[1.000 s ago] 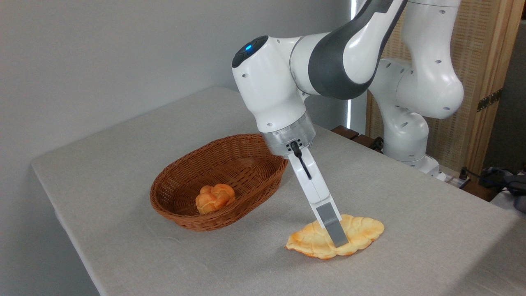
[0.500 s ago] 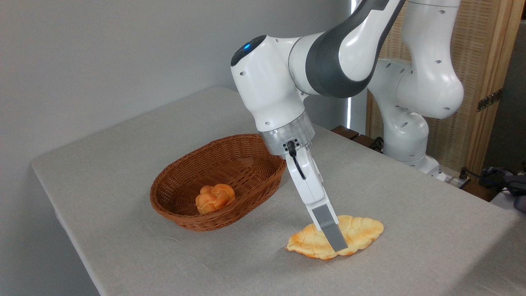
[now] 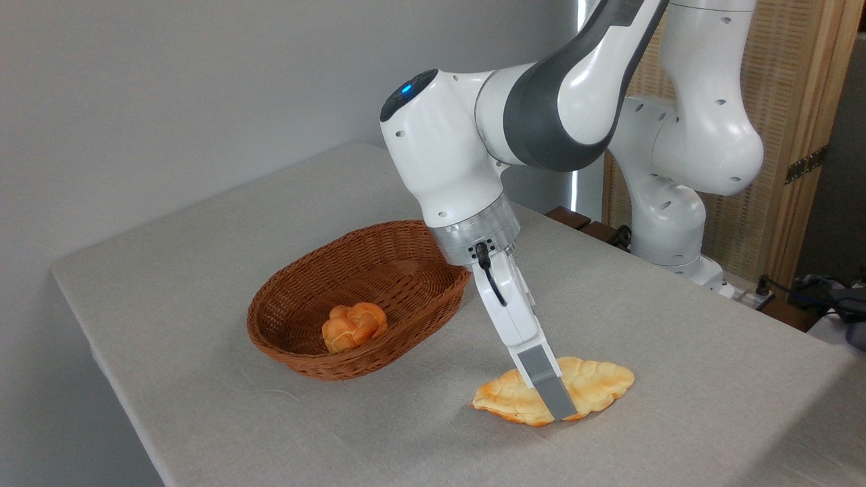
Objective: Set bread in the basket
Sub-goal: 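Close the gripper fingers on the edge of the flat bread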
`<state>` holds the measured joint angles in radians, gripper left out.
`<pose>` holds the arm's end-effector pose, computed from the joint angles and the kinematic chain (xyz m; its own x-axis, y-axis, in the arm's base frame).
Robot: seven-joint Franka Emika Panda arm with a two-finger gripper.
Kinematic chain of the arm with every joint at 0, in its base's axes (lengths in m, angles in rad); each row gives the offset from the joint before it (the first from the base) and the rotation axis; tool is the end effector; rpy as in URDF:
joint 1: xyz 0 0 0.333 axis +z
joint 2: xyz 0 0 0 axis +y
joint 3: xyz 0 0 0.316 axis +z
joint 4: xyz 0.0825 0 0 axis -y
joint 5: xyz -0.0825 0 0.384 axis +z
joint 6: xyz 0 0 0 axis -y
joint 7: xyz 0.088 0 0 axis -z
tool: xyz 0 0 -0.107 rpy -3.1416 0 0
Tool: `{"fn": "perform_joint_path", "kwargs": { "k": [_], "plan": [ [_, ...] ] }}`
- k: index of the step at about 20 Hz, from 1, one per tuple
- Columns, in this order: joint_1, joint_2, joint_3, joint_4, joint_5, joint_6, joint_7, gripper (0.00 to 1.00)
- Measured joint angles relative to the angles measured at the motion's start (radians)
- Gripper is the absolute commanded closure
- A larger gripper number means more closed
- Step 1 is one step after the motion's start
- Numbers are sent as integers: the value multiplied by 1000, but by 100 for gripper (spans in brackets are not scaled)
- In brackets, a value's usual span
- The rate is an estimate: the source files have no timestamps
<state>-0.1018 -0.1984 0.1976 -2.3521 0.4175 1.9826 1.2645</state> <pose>0.4518 0.0698 0.3979 0.1627 -0.9236 -0.3471 -0.9735 -0.2076 0.0960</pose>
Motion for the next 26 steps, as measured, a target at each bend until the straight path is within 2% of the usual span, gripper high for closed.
{"fn": "perform_joint_path", "kwargs": {
  "k": [3,4,6,8,12,26],
  "plan": [
    [0,2,7,0,-26,0,0,5],
    [0,3,8,0,-31,0,0,14],
    [0,6,8,0,-39,3,0,21],
    [0,8,8,0,-43,5,0,40],
    [0,12,8,0,-43,6,0,53],
    [1,12,9,0,-54,7,0,53]
  ]
}}
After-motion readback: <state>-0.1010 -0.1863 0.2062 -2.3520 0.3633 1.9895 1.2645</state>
